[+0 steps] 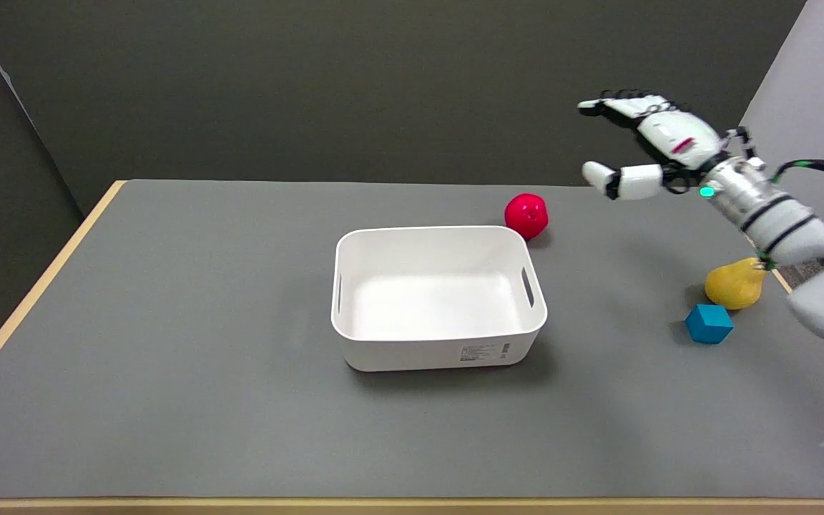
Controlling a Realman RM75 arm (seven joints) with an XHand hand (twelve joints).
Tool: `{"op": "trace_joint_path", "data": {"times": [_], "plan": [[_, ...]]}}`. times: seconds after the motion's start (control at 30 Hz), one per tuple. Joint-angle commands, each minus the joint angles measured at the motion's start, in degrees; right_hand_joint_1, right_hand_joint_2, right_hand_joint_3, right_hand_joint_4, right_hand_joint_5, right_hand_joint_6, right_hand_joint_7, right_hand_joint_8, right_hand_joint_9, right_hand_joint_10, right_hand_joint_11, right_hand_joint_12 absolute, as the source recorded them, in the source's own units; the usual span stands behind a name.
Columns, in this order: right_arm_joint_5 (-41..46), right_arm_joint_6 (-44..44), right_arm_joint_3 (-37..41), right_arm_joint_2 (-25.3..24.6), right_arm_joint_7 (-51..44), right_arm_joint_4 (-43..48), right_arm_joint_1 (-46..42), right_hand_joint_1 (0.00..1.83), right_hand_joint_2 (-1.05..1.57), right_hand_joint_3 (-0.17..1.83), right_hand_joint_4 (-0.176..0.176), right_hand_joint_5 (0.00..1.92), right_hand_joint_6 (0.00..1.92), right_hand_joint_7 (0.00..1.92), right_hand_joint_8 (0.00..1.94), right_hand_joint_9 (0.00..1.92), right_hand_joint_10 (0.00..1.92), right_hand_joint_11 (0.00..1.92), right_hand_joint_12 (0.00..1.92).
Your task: Pick up the pomegranate.
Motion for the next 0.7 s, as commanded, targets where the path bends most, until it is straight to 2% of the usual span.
{"op": "trace_joint_path", "data": {"times": [0.03, 0.4, 0.7], "plan": [[-1.39, -11.75, -17.65, -6.24, -4.13, 0.33, 15.37, 0.31, 0.62, 0.97, 0.128, 0.15, 0.4, 0.19, 0.28, 0.13, 0.49, 0.03, 1.09], [-1.23, -13.28, -23.04, -9.92, -4.13, -8.32, 21.73, 0.32, 0.62, 0.97, 0.127, 0.14, 0.4, 0.19, 0.28, 0.13, 0.49, 0.02, 1.08], [-1.15, -13.28, -23.42, -11.5, -8.13, -14.13, 23.41, 0.36, 0.62, 0.98, 0.125, 0.13, 0.39, 0.18, 0.27, 0.12, 0.49, 0.02, 1.07]]}}
